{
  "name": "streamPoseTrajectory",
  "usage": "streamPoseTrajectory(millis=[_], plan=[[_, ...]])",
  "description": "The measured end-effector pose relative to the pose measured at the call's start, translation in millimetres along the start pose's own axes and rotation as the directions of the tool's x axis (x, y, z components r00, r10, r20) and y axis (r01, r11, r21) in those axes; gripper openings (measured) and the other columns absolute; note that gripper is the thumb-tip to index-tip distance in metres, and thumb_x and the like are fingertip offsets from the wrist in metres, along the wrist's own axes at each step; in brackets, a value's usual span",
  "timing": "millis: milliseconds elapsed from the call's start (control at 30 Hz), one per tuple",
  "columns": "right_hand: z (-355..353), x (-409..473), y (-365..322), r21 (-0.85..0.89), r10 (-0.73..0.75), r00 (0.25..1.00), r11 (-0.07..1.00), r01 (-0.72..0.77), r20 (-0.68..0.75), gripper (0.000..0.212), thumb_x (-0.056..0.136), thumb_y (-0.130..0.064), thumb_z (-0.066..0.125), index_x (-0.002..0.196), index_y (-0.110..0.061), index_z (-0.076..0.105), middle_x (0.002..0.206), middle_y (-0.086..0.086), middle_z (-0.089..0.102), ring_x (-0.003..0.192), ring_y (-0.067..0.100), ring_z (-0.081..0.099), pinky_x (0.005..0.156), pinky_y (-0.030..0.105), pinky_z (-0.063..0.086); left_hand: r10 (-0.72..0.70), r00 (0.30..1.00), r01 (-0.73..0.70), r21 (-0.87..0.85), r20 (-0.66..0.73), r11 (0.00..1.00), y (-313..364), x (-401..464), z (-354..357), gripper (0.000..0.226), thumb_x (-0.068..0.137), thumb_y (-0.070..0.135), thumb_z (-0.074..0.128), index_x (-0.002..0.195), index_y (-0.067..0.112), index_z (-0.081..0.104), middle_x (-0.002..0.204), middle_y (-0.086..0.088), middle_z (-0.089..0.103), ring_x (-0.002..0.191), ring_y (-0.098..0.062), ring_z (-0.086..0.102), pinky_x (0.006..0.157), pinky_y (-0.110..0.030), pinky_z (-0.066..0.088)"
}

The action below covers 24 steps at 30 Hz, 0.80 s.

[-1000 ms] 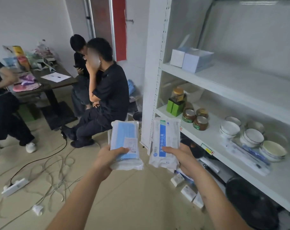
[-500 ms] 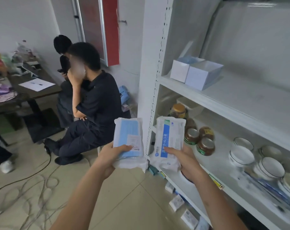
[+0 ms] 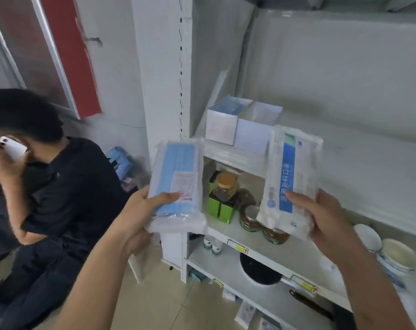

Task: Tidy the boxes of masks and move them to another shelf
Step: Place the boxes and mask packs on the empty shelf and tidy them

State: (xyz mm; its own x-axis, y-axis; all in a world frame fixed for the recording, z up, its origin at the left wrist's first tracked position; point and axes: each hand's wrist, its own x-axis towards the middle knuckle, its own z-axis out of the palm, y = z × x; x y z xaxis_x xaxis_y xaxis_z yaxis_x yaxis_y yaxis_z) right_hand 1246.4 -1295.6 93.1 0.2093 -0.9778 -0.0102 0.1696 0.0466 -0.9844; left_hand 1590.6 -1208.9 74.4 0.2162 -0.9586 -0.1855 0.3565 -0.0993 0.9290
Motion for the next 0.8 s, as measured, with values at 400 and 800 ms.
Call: streamPoseTrajectory(millis=[400, 800], plan=[[-53.5, 175.9, -48.5, -0.4, -0.08, 0.973, 0.917, -0.013, -0.215, 0.031, 0.077, -0.026, 0.084, 0.106, -0.022, 0.074, 0.103, 0.0, 0.079, 0.087, 0.016, 0.077, 0.074, 0.031, 0.061, 0.025, 0.926, -0.043, 0.039, 0.376, 0.998, 54.3, 126.3, 117.2, 0.037, 0.071, 0.015, 0.082, 0.108, 0.014, 0.078, 0.112, -0.014, 0.077, 0.094, -0.031, 0.076, 0.064, -0.043, 0.063], [-59.7, 179.5, -46.0, -0.801, -0.352, 0.831, 0.574, -0.172, -0.431, 0.067, 0.094, -0.07, 0.036, 0.102, -0.016, 0.075, 0.1, 0.007, 0.073, 0.089, 0.024, 0.066, 0.07, 0.032, 0.046, 0.046, 0.893, -0.102, 0.102, 0.447, 0.99, 29.2, 180.9, 218.8, 0.045, 0.077, 0.019, 0.087, 0.118, 0.022, 0.071, 0.109, 0.004, 0.079, 0.1, -0.016, 0.076, 0.084, -0.037, 0.063]])
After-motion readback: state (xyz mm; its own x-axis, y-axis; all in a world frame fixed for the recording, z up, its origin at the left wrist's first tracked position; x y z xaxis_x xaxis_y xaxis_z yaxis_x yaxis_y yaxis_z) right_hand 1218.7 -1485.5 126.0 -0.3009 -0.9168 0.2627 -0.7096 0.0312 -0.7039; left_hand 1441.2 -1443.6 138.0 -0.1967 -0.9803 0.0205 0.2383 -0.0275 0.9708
